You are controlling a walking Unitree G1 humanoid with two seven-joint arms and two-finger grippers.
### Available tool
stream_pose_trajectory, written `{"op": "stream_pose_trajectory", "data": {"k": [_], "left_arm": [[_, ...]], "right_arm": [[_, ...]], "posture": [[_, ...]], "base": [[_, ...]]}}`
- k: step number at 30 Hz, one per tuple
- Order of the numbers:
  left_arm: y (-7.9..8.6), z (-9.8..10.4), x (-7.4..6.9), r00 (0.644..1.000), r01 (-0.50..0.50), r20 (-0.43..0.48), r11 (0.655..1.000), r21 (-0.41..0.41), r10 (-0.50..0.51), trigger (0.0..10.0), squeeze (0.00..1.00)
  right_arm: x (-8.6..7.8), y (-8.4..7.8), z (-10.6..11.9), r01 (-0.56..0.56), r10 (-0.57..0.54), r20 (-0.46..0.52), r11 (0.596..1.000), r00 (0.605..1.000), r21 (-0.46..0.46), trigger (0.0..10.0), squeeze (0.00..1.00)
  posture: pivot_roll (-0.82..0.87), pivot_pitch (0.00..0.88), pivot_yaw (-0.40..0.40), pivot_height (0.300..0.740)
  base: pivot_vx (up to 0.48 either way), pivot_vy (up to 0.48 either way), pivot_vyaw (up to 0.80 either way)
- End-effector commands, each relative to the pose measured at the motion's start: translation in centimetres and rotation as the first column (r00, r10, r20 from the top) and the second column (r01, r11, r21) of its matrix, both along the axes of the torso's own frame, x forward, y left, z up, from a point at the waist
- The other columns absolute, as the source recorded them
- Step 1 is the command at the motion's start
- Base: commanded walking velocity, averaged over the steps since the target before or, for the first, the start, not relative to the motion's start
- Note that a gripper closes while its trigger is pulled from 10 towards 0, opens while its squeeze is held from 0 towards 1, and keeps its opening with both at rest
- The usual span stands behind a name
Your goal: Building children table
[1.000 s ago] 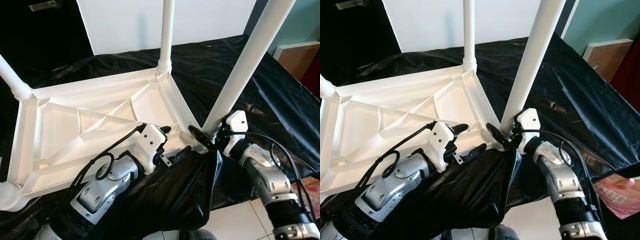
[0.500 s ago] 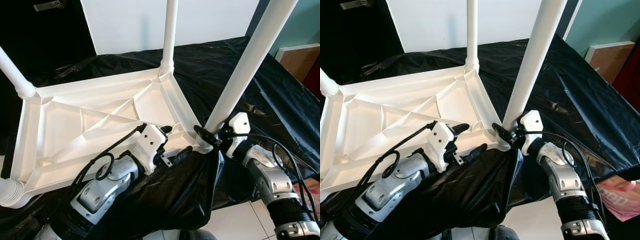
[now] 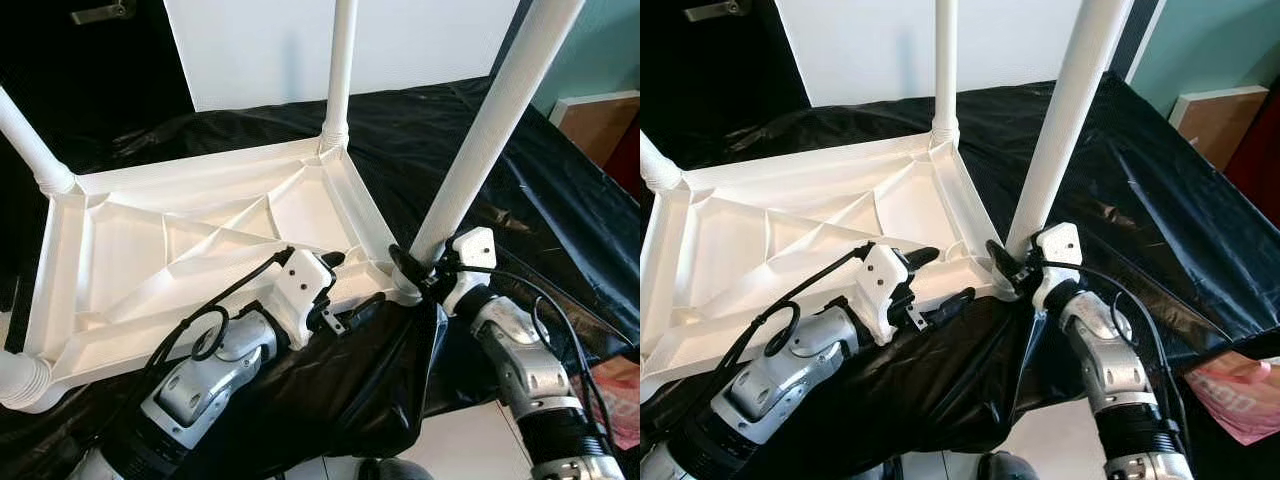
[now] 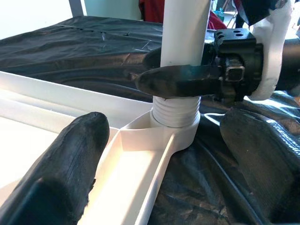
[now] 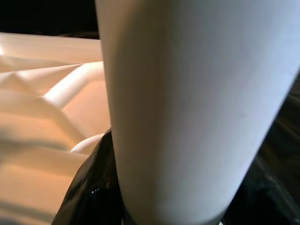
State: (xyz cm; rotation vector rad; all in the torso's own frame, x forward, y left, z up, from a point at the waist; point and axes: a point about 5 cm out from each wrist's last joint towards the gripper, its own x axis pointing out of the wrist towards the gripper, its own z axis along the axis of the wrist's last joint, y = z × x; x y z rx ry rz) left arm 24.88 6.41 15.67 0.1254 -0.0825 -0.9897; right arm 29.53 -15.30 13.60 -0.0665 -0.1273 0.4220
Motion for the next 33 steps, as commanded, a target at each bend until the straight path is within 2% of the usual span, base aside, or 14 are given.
{"op": "stream_pose_trajectory", "data": {"k": [1, 3, 4, 7, 8, 9, 11, 12, 13, 14, 32, 33], "left_arm": [[-0.5, -0.5, -1.1, 0.974, 0.228, -0.019, 0.973, 0.041, -0.227, 10.0, 0.0], [-0.5, -0.5, -1.1, 0.973, 0.231, -0.02, 0.972, 0.041, -0.23, 10.0, 0.0], [-0.5, -0.5, -1.1, 0.973, 0.231, -0.02, 0.972, 0.041, -0.23, 10.0, 0.0], [-0.5, -0.6, -1.2, 0.972, 0.235, -0.023, 0.971, 0.041, -0.235, 10.0, 0.0], [-0.5, -0.6, -1.2, 0.972, 0.235, -0.023, 0.971, 0.041, -0.235, 10.0, 0.0], [-0.5, -0.6, -1.2, 0.972, 0.236, -0.024, 0.971, 0.042, -0.235, 10.0, 0.0], [-0.5, -0.6, -1.2, 0.972, 0.236, -0.024, 0.971, 0.042, -0.235, 10.0, 0.0], [-0.5, -0.6, -1.3, 0.972, 0.237, -0.025, 0.971, 0.042, -0.236, 10.0, 0.0], [-0.5, -0.6, -1.3, 0.972, 0.237, -0.025, 0.971, 0.042, -0.236, 10.0, 0.0], [-0.4, -0.6, -1.3, 0.972, 0.235, -0.026, 0.971, 0.043, -0.234, 10.0, 0.0], [-0.4, -0.6, -1.3, 0.971, 0.237, -0.024, 0.97, 0.046, -0.236, 10.0, 0.0], [-0.4, -0.5, -1.3, 0.972, 0.237, -0.023, 0.971, 0.045, -0.236, 10.0, 0.0]], "right_arm": [[-0.3, -1.0, -1.8, 0.103, -0.105, -0.093, 0.994, 0.99, -0.02, 10.0, 0.0], [-0.5, -0.7, -2.1, 0.188, -0.187, -0.113, 0.982, 0.976, 0.004, 10.0, 0.0], [-0.5, -0.7, -2.1, 0.188, -0.187, -0.113, 0.982, 0.976, 0.004, 10.0, 0.0], [-0.9, -0.1, -2.4, 0.322, -0.316, -0.13, 0.946, 0.94, 0.033, 10.0, 0.0], [-0.9, -0.1, -2.4, 0.322, -0.316, -0.13, 0.946, 0.94, 0.033, 10.0, 0.0], [-1.1, 0.0, -2.4, 0.376, -0.367, -0.136, 0.926, 0.92, 0.041, 10.0, 0.0], [-1.1, 0.0, -2.4, 0.376, -0.367, -0.136, 0.926, 0.92, 0.041, 10.0, 0.0], [-1.3, 0.0, -2.6, 0.44, -0.429, -0.148, 0.896, 0.891, 0.05, 10.0, 0.0], [-1.3, 0.0, -2.6, 0.44, -0.429, -0.148, 0.896, 0.891, 0.05, 10.0, 0.0], [-1.9, 0.6, -2.7, 0.532, -0.513, -0.176, 0.843, 0.84, 0.079, 10.0, 0.0], [-2.2, 1.4, -1.8, 0.539, -0.522, -0.155, 0.835, 0.839, 0.108, 10.0, 0.0], [-2.2, 1.4, -1.7, 0.537, -0.521, -0.147, 0.836, 0.841, 0.107, 10.0, 0.72]], "posture": [[-0.03, 0.097, -0.028, 0.74], [-0.03, 0.098, -0.028, 0.74], [-0.03, 0.098, -0.028, 0.74], [-0.02, 0.098, -0.028, 0.74], [-0.02, 0.098, -0.028, 0.74], [-0.02, 0.099, -0.029, 0.74], [-0.02, 0.099, -0.029, 0.74], [-0.02, 0.099, -0.03, 0.74], [-0.02, 0.099, -0.03, 0.74], [-0.02, 0.099, -0.028, 0.74], [-0.02, 0.098, -0.027, 0.74], [-0.01, 0.098, -0.028, 0.74]], "base": [[0.0, 0.0, 0.0], [0.0, 0.0, 0.0], [0.0, 0.0, 0.0], [0.0, 0.0, 0.0], [0.0, 0.0, 0.0], [0.0, 0.0, 0.0], [0.0, 0.0, 0.0], [0.0, 0.0, 0.0], [0.0, 0.0, 0.0], [0.0, 0.0, 0.0], [0.0, 0.0, 0.0], [0.0, 0.0, 0.0]]}}
